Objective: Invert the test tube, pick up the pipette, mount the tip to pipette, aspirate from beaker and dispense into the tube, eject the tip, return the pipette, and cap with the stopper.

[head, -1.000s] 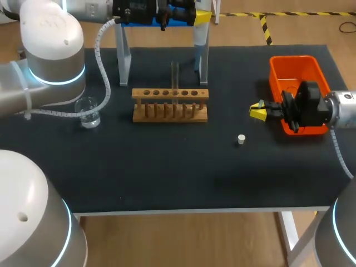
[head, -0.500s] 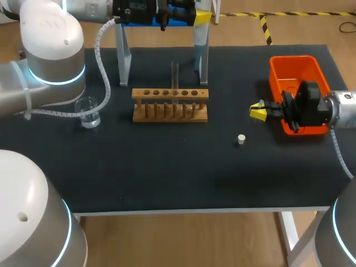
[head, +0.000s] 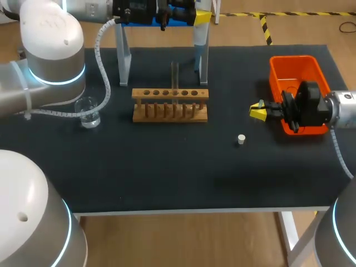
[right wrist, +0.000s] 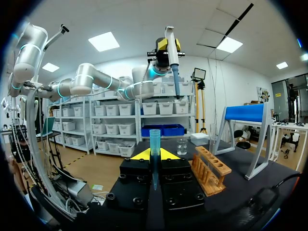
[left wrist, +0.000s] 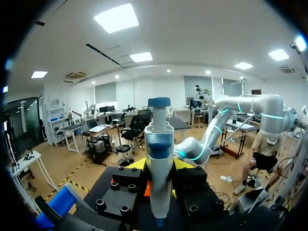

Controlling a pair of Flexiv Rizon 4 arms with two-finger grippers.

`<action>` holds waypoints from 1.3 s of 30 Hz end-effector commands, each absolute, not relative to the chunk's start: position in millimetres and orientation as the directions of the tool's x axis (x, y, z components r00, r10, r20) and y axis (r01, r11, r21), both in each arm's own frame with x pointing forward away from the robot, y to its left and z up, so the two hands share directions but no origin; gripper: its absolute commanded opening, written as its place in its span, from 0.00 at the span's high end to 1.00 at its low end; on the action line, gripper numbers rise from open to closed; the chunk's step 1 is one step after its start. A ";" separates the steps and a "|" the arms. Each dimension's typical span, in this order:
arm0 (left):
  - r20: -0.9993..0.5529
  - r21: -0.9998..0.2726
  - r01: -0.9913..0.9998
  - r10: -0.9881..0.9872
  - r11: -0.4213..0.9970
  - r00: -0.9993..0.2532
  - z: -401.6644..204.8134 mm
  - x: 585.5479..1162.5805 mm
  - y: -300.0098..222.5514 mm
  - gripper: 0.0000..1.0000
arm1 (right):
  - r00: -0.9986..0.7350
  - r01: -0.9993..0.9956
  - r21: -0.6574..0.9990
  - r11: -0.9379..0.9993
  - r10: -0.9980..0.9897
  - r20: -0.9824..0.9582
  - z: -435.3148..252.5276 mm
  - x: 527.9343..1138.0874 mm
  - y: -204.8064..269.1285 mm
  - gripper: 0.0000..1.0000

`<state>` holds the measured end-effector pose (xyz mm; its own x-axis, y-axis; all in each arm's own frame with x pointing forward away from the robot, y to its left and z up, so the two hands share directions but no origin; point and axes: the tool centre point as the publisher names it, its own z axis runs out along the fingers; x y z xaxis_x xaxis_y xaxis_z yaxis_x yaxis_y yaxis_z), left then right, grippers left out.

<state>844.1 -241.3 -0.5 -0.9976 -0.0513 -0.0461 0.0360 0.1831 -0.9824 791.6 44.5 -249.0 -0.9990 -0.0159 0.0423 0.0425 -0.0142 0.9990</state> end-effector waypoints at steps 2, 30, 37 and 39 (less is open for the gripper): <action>-0.046 -0.983 0.036 -0.053 0.182 -0.998 -0.3 843.5 -240.8 1.00 | -0.999 0.042 0.999 -0.014 -0.016 0.042 -248.7 790.7 43.6 1.00; -0.046 -0.983 0.036 -0.053 0.182 -0.998 -0.3 843.5 -240.8 1.00 | -0.999 0.028 0.999 0.034 -0.039 0.029 -242.0 810.7 92.1 1.00; -0.046 -0.983 0.036 -0.053 0.182 -0.998 -0.3 843.5 -240.8 1.00 | -0.998 0.006 0.999 0.043 -0.062 0.009 -238.7 818.3 119.1 1.00; -0.046 -0.983 0.036 -0.053 0.182 -0.998 -0.3 843.5 -240.8 1.00 | -0.998 0.002 0.999 0.043 -0.068 0.004 -237.8 820.4 125.9 1.00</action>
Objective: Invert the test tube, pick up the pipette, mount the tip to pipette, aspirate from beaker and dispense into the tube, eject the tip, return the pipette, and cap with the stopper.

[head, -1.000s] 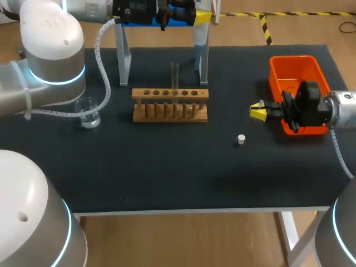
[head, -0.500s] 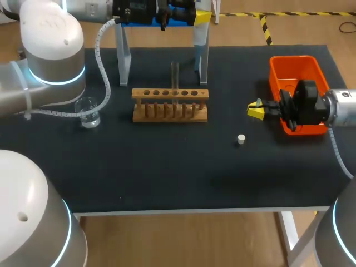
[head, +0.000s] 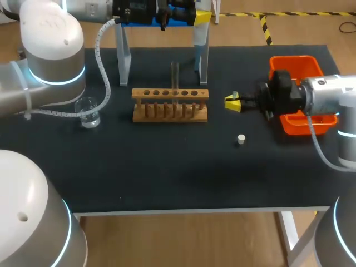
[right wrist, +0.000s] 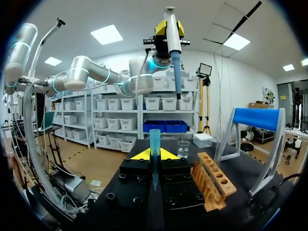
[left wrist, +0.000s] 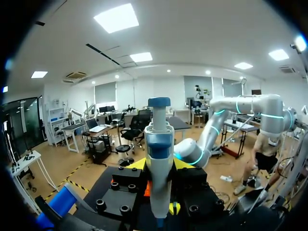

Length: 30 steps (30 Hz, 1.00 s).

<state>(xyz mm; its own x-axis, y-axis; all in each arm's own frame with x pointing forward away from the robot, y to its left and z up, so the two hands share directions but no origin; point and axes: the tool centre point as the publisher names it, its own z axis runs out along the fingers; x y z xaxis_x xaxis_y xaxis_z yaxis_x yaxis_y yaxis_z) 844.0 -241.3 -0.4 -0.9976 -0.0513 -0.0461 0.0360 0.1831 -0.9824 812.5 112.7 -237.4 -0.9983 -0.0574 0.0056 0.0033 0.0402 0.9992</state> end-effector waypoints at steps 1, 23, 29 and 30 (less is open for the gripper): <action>-0.046 -0.983 0.036 -0.053 0.182 -0.998 -0.3 843.5 -240.8 1.00 | -0.997 -0.002 0.999 0.042 -0.071 0.001 -237.3 821.4 129.0 1.00; -0.046 -0.983 0.036 -0.053 0.182 -0.998 -0.3 843.5 -240.8 1.00 | -0.994 -0.019 1.000 0.021 -0.110 -0.017 -230.9 842.4 183.9 1.00; -0.046 -0.983 0.036 -0.053 0.182 -0.998 -0.3 843.5 -240.8 1.00 | -0.994 -0.012 1.000 0.012 -0.111 -0.011 -228.9 845.6 189.7 1.00; -0.046 -0.983 0.036 -0.053 0.182 -0.998 -0.3 843.5 -240.8 1.00 | -0.994 -0.011 1.000 0.011 -0.111 -0.010 -228.7 845.8 190.5 1.00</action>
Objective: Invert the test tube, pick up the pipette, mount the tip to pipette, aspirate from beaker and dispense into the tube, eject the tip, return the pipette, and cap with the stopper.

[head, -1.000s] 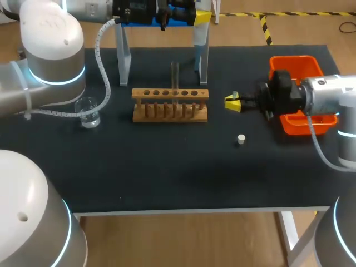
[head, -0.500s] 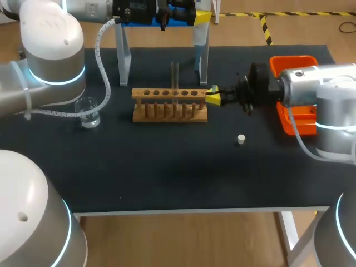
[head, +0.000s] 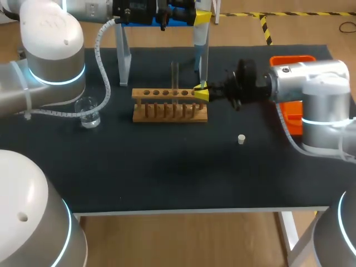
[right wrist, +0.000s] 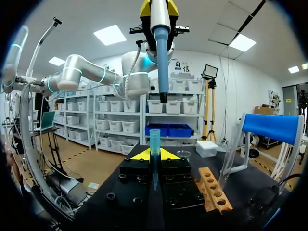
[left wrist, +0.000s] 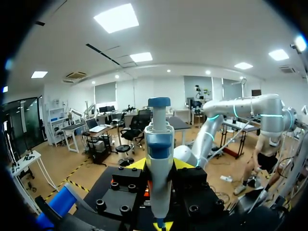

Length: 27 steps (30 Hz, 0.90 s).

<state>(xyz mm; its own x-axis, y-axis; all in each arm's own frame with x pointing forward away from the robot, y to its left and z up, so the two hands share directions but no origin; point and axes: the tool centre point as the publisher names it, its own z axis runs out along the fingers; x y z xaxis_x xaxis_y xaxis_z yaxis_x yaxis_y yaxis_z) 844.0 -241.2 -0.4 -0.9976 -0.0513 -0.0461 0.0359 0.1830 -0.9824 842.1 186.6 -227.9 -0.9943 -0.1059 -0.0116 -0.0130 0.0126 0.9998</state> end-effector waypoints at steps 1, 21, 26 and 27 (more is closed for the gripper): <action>-0.046 -0.983 0.036 -0.053 0.182 -0.998 -0.3 843.5 -240.8 1.00 | -0.994 -0.011 1.000 0.011 -0.111 -0.010 -228.6 846.0 191.2 1.00; -0.046 -0.983 0.036 -0.053 0.182 -0.998 -0.3 843.5 -240.8 1.00 | -0.994 -0.001 1.000 0.019 -0.114 0.002 -225.6 848.6 197.3 1.00; -0.046 -0.983 0.036 -0.053 0.182 -0.998 -0.3 843.5 -240.8 1.00 | -0.993 0.011 1.000 0.018 -0.116 0.013 -224.3 849.3 198.3 1.00; -0.046 -0.983 0.036 -0.053 0.182 -0.998 -0.3 843.5 -240.8 1.00 | -0.993 0.012 1.000 0.017 -0.116 0.014 -223.7 849.4 198.4 1.00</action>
